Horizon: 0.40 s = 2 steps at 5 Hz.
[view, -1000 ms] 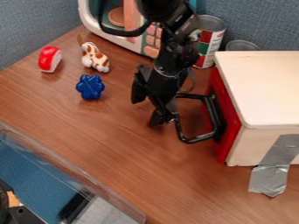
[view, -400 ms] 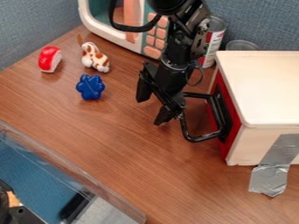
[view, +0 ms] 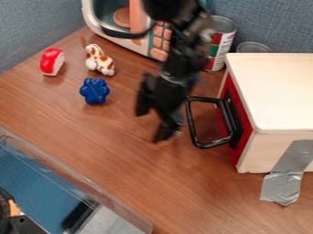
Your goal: Closed the drawer
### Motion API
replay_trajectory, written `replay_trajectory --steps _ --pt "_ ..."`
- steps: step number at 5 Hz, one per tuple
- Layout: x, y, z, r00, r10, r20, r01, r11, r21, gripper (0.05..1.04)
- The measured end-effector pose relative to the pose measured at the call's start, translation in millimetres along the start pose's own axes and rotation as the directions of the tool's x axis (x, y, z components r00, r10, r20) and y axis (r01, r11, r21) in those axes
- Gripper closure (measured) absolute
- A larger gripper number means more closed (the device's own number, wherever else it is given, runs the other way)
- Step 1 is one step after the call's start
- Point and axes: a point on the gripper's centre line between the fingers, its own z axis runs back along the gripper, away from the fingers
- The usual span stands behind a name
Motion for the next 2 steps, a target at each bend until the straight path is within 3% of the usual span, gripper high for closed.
replay_trajectory --steps 1,2 --pt "-55.0 41.3 24.1 0.997 0.076 0.016 -0.076 0.996 -0.037 0.084" --pt "-102.4 81.7 50.3 0.986 0.146 0.079 -0.133 0.98 -0.15 0.084"
